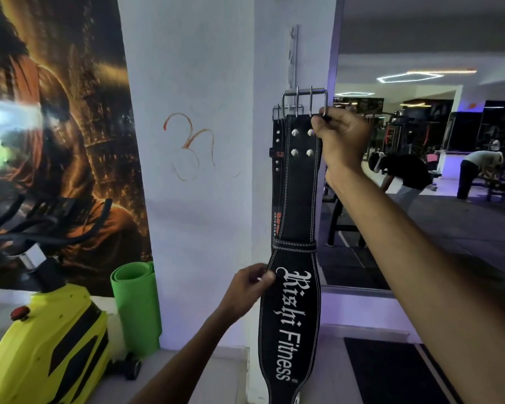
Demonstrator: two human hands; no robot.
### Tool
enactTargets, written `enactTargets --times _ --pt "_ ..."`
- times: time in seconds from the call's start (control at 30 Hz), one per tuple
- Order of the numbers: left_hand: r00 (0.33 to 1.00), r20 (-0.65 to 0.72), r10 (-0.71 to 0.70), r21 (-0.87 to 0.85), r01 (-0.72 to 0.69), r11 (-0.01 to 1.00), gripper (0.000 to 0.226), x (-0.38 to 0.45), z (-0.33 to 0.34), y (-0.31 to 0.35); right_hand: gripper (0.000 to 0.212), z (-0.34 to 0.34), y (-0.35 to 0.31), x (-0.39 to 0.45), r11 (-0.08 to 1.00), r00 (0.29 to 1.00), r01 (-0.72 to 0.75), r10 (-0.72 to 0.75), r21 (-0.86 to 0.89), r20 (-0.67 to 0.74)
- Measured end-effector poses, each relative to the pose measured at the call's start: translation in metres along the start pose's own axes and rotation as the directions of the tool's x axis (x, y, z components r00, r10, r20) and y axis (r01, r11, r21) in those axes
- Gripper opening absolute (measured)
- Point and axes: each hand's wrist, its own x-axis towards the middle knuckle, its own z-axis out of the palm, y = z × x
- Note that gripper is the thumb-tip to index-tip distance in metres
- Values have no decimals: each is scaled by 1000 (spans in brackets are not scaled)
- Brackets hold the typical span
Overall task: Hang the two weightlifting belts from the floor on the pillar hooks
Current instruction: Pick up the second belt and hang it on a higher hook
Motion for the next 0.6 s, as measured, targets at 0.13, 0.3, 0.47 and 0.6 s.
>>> enactTargets --times 0.13,0.3,0.47,0.6 --pt "961 -265 78 -135 -117 984 41 27 -11 60 29 -6 0 -7 1000 1000 -12 11 16 16" --pt "832 -448 328 -28 -380 925 19 68 -28 153 28 -11 3 -10 1000 999 18 -17 -12 50" --pt "794 -408 450 180 -413 893 30 103 -19 207 23 -16 9 -8 999 996 39 -36 -35 81" --pt "867 -304 395 160 -362 918 35 125 -1 218 38 -22 14 -1 998 988 40 -31 -57 150"
